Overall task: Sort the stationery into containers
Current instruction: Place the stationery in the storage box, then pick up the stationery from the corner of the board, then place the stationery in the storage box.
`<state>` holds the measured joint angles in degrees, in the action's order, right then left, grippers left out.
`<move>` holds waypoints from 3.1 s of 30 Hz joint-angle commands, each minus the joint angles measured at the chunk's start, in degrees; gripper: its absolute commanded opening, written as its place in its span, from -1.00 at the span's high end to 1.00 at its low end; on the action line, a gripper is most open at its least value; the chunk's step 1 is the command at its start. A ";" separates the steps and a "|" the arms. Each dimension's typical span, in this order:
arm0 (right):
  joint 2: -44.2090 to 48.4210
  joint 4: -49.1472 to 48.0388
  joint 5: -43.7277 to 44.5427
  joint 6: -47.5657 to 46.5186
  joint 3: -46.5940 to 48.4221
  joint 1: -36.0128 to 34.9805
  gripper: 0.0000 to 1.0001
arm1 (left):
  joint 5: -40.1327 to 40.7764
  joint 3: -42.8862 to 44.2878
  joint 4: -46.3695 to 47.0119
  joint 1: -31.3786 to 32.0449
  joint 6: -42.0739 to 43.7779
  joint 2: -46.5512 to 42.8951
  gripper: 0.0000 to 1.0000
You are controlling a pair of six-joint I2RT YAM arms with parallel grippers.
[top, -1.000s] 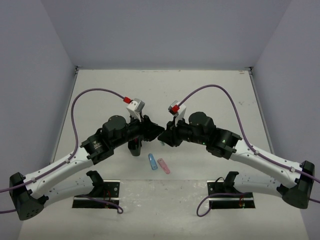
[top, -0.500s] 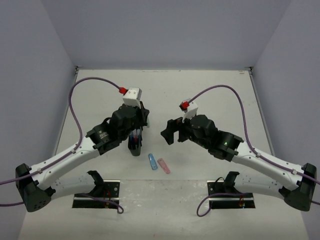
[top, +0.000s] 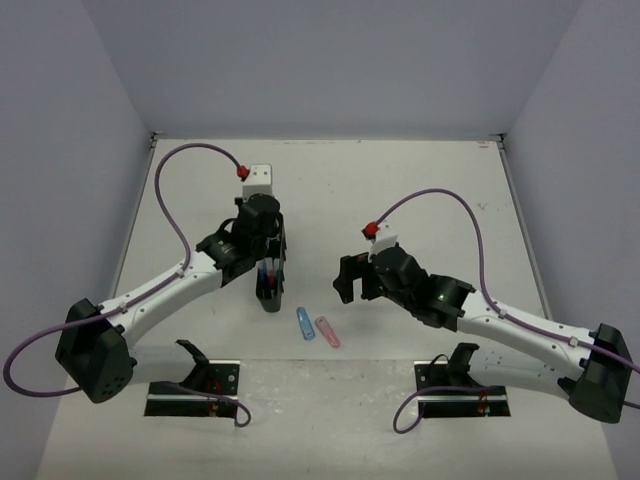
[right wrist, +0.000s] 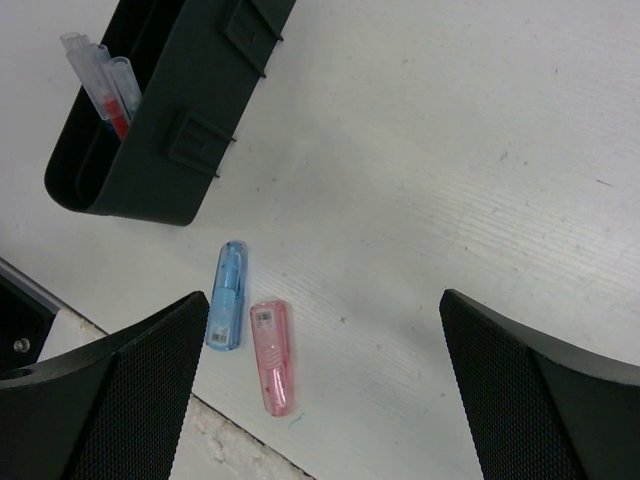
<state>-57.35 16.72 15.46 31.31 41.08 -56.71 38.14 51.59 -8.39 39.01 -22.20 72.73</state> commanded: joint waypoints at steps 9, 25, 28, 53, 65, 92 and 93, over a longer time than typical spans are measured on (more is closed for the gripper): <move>0.69 -2.46 -3.49 -1.55 -1.70 -0.15 -0.97 | -5.13 -9.52 9.87 -0.86 -6.76 -1.07 0.70; -28.96 11.33 -7.15 4.38 10.41 -13.49 -0.63 | -11.38 -3.40 -2.46 -0.86 -7.81 -21.55 -0.69; -34.13 11.85 -6.94 4.46 13.32 -14.23 -0.59 | -12.98 -0.87 -5.76 -0.86 -7.63 -24.29 -0.78; -3.61 0.76 3.55 1.28 4.61 -14.13 1.00 | -57.62 -9.35 8.48 -0.86 -15.16 -26.34 -0.96; 4.85 1.60 5.72 -1.01 8.00 -14.28 1.00 | -63.05 -7.98 19.02 5.55 -18.36 -15.01 -0.49; 8.84 7.89 17.22 5.12 2.03 -11.15 -0.97 | -1.07 6.77 -9.37 1.71 -9.40 -5.52 1.00; 8.89 7.89 17.14 5.38 1.66 -11.14 -0.98 | 0.75 6.27 -8.69 1.25 -9.75 -5.02 1.00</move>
<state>-49.83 23.30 29.31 32.78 45.16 -68.43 18.34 57.21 -11.92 44.68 -33.26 64.98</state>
